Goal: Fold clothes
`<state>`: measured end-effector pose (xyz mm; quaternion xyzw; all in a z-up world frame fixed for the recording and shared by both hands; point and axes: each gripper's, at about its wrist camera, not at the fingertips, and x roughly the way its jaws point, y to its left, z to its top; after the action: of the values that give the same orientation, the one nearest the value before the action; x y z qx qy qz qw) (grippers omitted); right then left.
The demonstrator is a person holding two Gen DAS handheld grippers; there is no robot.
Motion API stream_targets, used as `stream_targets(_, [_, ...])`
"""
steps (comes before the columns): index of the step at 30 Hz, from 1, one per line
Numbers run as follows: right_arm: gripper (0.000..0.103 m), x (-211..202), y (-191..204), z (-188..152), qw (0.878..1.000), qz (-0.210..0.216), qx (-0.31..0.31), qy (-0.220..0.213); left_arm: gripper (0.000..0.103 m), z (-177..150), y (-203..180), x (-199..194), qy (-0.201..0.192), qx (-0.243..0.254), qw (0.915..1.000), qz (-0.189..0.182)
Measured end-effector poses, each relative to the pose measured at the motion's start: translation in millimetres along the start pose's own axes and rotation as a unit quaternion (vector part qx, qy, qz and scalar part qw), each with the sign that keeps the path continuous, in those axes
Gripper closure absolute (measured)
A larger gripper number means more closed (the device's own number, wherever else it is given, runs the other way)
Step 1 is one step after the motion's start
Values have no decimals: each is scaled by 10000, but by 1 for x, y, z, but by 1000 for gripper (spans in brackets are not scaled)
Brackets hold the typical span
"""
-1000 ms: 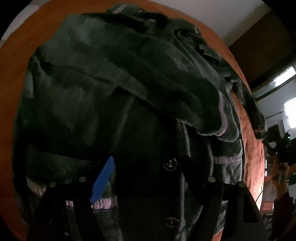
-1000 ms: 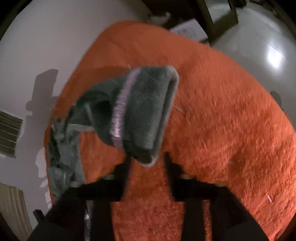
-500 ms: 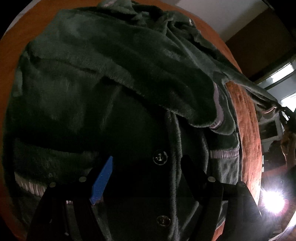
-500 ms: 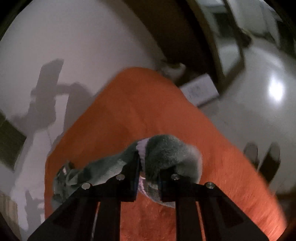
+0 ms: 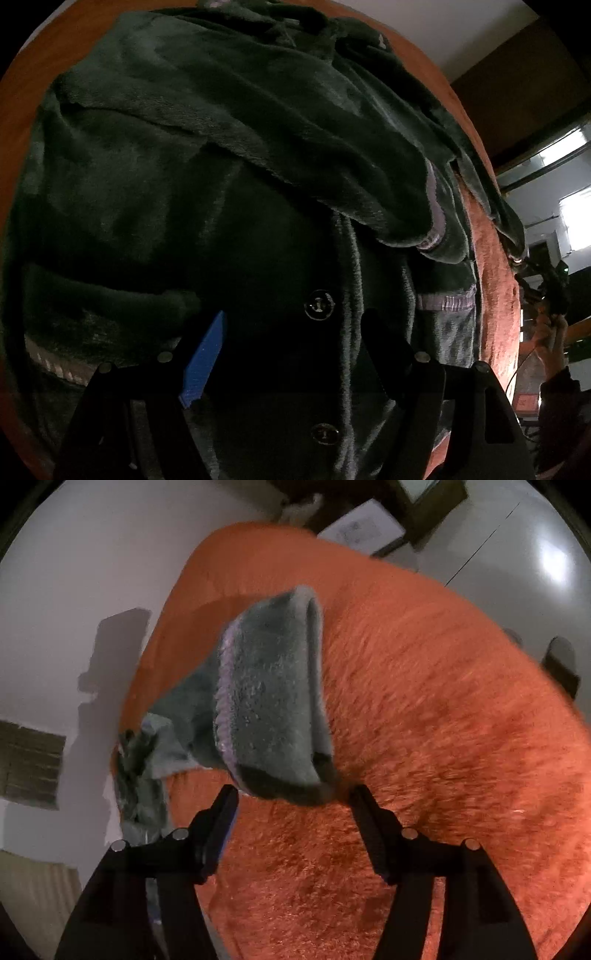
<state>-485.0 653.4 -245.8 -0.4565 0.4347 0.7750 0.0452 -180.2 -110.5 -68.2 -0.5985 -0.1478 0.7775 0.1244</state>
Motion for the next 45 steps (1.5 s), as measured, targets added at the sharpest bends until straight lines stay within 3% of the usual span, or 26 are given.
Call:
stream_targets(4, [36, -21, 14, 13, 9984, -353, -171, -399, 27, -2, -1, -1, -4, 16, 10000, -36])
stream_targets(7, [32, -15, 13, 8, 9974, -624, 217, -285, 27, 1, 3, -4, -87, -13, 9999, -51])
stream_targets(10, [32, 12, 14, -14, 9962, -224, 839, 93, 27, 2, 6, -8, -167, -113, 9998, -80])
stream_targets(12, [32, 25, 11, -30, 9903, 440, 1267, 360, 27, 2, 8, -11, -165, -143, 9997, -96])
stream_targets(15, [32, 38, 22, -42, 9843, 796, 1514, 428, 27, 2, 9, -12, -159, -136, 9998, -58])
stream_targets(19, [32, 57, 85, -39, 9885, 1056, 852, 674, 27, 5, 9, -13, -197, -118, 9997, -22])
stream_targets(23, [32, 96, 204, -32, 9866, 890, -991, 945, 27, 8, 17, -19, -317, -204, 9993, -4])
stream_targets(26, [32, 132, 303, -37, 9581, 623, -2612, 1001, 27, 12, 28, -26, -418, -357, 9985, 53])
stream_targets(29, [32, 187, 388, -39, 9108, 18, -3981, 1096, 27, 13, 43, -31, -478, -556, 9973, 96])
stream_targets(31, [32, 236, 426, -35, 8861, -450, -4426, 1302, 27, 9, 56, -36, -480, -668, 9965, 145])
stream_targets(35, [32, 320, 461, -32, 8492, -1156, -4816, 1831, 27, 0, 79, -45, -463, -846, 9951, 236])
stream_targets(36, [48, 331, 463, -35, 8388, -1229, -4945, 1921, 27, -4, 86, -48, -459, -901, 9946, 248])
stream_targets(37, [88, 342, 466, -39, 8269, -1289, -5090, 2013, 27, -8, 93, -50, -455, -956, 9940, 260])
stream_targets(38, [100, 350, 468, -40, 8166, -1432, -5210, 2030, 27, -12, 100, -53, -445, -1026, 9934, 263])
stream_targets(40, [99, 352, 468, -24, 8279, -1647, -5104, 1641, 27, -18, 109, -56, -415, -1139, 9920, 341])
stream_targets(43, [99, 347, 461, 17, 8689, -1661, -4521, 1141, 27, -26, 119, -65, -339, -1266, 9906, 401])
stream_targets(44, [98, 351, 455, 26, 8792, -1574, -4331, 1215, 27, -26, 118, -69, -369, -1265, 9907, 330])
stream_targets(45, [98, 360, 448, 30, 8801, -1599, -4246, 1398, 27, -25, 118, -74, -401, -1260, 9909, 262])
